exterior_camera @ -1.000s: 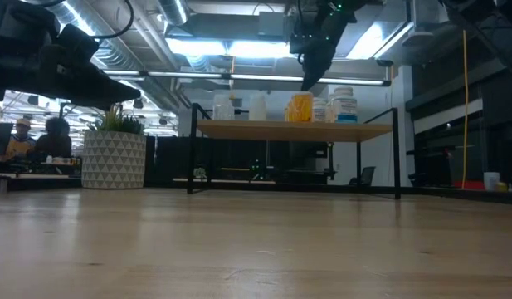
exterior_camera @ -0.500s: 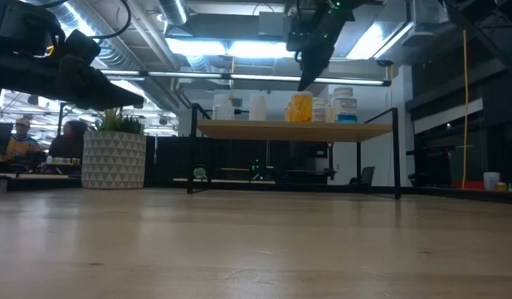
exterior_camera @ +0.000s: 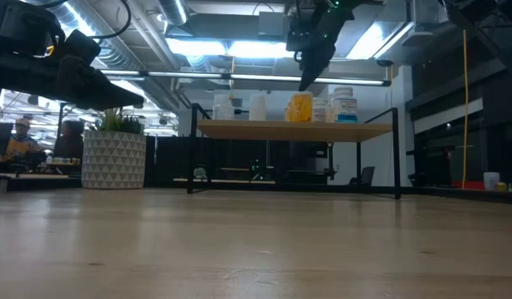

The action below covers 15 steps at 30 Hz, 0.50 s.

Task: Pick and place medicine bottles onto shelf by color
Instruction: Adjust the pill bottles on the shelf

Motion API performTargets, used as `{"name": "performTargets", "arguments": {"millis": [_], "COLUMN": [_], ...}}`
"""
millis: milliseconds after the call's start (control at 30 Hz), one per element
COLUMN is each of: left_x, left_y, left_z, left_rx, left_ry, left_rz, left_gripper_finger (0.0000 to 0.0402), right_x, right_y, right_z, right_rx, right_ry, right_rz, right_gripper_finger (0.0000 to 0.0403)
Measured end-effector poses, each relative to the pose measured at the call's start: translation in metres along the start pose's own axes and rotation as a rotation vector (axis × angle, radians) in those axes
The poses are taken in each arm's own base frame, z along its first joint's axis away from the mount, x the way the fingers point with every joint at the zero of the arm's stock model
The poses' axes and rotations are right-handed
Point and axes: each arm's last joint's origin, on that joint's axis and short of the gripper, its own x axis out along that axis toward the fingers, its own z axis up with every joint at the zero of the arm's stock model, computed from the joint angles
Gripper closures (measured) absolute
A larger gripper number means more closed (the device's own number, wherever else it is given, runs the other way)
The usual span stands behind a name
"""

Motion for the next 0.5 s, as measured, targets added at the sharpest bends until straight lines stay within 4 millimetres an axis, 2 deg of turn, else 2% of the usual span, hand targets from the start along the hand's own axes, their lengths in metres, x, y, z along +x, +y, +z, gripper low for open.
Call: {"name": "performTargets", "arguments": {"millis": [200,500], "left_x": [0.000,0.000], "left_y": [0.000,0.000], "left_z": [0.000,0.000], "left_rx": [0.000,0.000], "left_ry": [0.000,0.000], "left_rz": [0.000,0.000], "left_gripper_finger": [0.0401,0.0401], "right_x": [0.011,0.021], "right_y": [-0.001,-0.009], "right_z": [-0.006,-0.009], "right_rx": [0.003,0.008], "right_ry": [0.090,0.102], "right_rz": [-0.046,-0.097], "right_gripper_finger": [0.0398,0.0398]}}
